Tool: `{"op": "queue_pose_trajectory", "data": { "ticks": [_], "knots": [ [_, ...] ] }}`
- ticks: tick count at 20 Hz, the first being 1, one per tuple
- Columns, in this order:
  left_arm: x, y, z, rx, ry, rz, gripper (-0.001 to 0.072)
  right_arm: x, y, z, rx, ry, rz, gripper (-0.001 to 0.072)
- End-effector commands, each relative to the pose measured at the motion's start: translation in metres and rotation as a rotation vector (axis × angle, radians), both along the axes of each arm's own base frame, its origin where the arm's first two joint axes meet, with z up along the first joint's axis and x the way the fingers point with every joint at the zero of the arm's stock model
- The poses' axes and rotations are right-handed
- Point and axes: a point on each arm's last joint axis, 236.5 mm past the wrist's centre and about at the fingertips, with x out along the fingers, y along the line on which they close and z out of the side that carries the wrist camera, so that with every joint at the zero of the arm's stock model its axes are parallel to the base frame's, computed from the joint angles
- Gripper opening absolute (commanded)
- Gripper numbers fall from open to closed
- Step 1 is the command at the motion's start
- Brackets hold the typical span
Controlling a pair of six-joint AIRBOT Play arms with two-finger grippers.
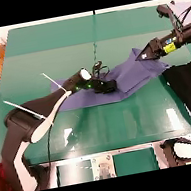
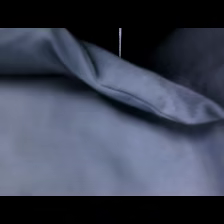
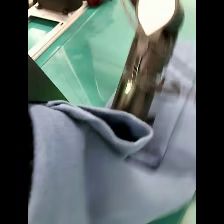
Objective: Fold the shirts.
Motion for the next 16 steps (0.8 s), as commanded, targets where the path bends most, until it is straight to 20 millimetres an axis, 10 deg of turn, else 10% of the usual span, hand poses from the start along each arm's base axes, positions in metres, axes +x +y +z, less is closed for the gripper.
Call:
{"op": "queue_pose_trajectory", "data": {
  "ticks": [1,5,9,13,16],
  "knots": [
    [-0.015,-0.009,0.003,-0.018,0.054,-0.06,0.0023,-0.005,0.018,0.029,-0.003,-0.061,0.006,0.0018],
    [-0.008,0.023,0.059,-0.033,0.064,-0.25,0.0021,-0.001,0.028,0.017,-0.043,-0.067,0.014,0.0018],
    [0.04,0.148,0.097,0.333,-0.013,-0.3,0.0021,-0.004,0.066,0.02,-0.017,-0.06,0.029,0.0017],
    [0.102,0.263,0.18,0.448,-0.223,-0.018,0.0022,-0.007,0.142,0.017,0.036,-0.069,0.062,0.0017],
    [0.105,0.334,0.254,0.464,-0.362,0.129,0.0022,-0.009,0.23,-0.015,0.079,-0.065,0.101,0.0017]
  ]
}}
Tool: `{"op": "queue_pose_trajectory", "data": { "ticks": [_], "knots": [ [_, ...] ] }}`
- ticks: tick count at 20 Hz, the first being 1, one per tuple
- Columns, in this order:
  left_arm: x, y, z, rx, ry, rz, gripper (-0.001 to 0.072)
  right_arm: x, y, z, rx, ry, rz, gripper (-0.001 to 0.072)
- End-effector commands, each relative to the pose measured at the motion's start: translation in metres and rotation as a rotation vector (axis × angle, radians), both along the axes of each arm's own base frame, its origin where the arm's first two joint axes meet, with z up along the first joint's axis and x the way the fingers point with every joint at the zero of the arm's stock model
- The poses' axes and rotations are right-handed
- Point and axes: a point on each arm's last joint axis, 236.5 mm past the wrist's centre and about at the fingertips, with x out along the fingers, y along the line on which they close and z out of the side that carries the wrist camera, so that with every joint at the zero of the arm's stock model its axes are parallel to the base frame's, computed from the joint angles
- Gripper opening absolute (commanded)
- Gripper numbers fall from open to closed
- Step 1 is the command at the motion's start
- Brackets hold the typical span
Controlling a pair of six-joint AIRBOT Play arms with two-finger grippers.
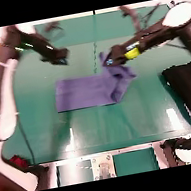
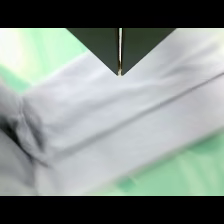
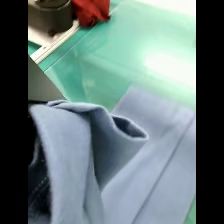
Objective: Fold the shirts.
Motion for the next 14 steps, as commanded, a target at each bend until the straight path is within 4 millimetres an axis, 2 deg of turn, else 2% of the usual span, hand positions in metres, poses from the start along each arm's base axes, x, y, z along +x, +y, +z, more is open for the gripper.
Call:
{"op": "queue_pose_trajectory", "data": {
  "ticks": [1,2,4,5,6,7,8,9,10,12,14],
  "knots": [
    [0.001,0.094,0.077,0.064,-0.178,0.152,0.0022,0.002,0.104,-0.034,0.073,-0.018,-0.001,0.0018],
    [-0.003,0.109,0.096,0.064,-0.22,0.18,0.0022,0.003,0.142,-0.052,0.114,-0.017,-0.02,0.0018],
    [-0.012,0.131,0.119,0.076,-0.28,0.198,0.0022,0.009,0.211,-0.09,0.211,-0.014,-0.104,0.004],
    [-0.017,0.139,0.123,0.082,-0.292,0.206,0.0022,0.011,0.237,-0.112,0.229,-0.026,-0.142,0.0181],
    [-0.02,0.145,0.122,0.083,-0.291,0.222,0.0022,0.013,0.257,-0.135,0.23,-0.037,-0.175,0.0437],
    [-0.023,0.148,0.117,0.089,-0.28,0.221,0.0022,0.014,0.268,-0.152,0.222,-0.046,-0.185,0.0508],
    [-0.026,0.152,0.11,0.101,-0.259,0.212,0.0022,0.017,0.27,-0.161,0.215,-0.044,-0.188,0.0458],
    [-0.028,0.152,0.104,0.104,-0.243,0.205,0.0022,0.026,0.264,-0.161,0.213,-0.041,-0.2,0.0367],
    [-0.028,0.152,0.102,0.107,-0.238,0.196,0.0022,0.035,0.252,-0.155,0.211,-0.025,-0.201,0.0346],
    [-0.026,0.152,0.102,0.104,-0.248,0.197,0.0022,0.057,0.21,-0.136,0.192,0.0,-0.171,0.029],
    [-0.025,0.152,0.103,0.105,-0.249,0.198,0.0022,0.079,0.151,-0.111,0.16,0.015,-0.142,0.0272]
  ]
}}
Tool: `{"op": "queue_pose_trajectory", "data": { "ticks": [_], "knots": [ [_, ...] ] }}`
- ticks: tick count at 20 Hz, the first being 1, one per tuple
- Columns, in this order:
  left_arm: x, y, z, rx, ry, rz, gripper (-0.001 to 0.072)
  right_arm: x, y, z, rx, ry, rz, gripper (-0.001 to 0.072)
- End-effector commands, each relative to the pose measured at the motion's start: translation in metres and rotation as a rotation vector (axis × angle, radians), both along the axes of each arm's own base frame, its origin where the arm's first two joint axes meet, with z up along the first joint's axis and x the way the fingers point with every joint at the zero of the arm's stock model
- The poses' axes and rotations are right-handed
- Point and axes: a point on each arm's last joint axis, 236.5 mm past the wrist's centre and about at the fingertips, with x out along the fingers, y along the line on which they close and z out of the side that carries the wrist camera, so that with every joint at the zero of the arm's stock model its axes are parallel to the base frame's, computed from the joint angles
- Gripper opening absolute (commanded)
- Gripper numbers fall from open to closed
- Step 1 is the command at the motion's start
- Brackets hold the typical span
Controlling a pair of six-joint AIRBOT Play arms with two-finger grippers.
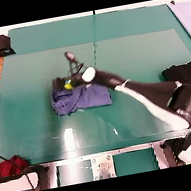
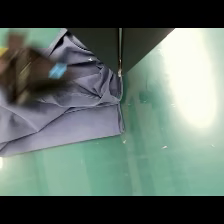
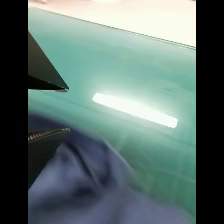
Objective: Fold the shirts.
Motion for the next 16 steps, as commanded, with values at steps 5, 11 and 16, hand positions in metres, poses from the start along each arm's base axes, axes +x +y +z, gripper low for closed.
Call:
{"op": "queue_pose_trajectory", "data": {
  "ticks": [5,11,16],
  "knots": [
    [-0.001,0.003,-0.001,0.006,-0.003,-0.003,0.0022,0.04,-0.235,0.011,-0.23,0.153,0.008,0.0275],
    [0.0,0.002,0.0,-0.004,-0.001,0.005,0.0022,-0.002,-0.298,-0.077,-0.144,0.352,-0.046,0.0553],
    [-0.001,0.001,0.0,-0.008,0.001,0.01,0.0022,-0.029,-0.239,-0.116,-0.041,0.423,0.008,0.0553]
  ]
}}
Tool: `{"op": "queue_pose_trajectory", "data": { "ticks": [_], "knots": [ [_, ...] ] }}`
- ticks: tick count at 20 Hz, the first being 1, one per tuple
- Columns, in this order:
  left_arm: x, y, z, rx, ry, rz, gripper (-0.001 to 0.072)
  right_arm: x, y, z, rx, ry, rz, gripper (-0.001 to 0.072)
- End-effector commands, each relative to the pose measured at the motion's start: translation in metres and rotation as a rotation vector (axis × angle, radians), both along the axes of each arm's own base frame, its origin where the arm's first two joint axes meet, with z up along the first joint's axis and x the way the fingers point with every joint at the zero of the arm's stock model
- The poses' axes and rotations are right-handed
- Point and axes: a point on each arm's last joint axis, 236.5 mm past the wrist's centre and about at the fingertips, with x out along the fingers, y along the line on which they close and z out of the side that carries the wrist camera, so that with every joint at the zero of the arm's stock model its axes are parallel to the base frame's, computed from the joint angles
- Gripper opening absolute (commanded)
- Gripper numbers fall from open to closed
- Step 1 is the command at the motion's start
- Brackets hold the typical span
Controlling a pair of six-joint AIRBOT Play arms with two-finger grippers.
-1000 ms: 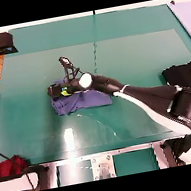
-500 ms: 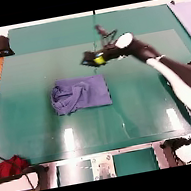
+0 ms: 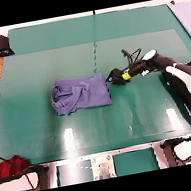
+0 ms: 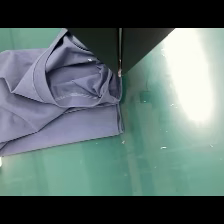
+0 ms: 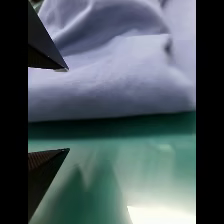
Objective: Fold the shirts.
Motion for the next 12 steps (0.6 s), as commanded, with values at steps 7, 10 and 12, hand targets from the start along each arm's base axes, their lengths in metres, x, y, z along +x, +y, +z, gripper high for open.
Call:
{"op": "queue_pose_trajectory", "data": {
  "ticks": [7,10,12],
  "knots": [
    [-0.002,0.0,-0.001,0.008,0.003,-0.015,0.0023,-0.04,0.12,0.013,0.208,0.015,0.141,0.002],
    [-0.003,0.0,-0.002,0.012,0.008,-0.023,0.0022,-0.005,0.127,0.111,0.275,-0.194,0.135,0.0018],
    [-0.005,0.0,-0.003,0.017,0.016,-0.032,0.0022,0.02,0.108,0.196,0.308,-0.356,0.087,0.0017]
  ]
}}
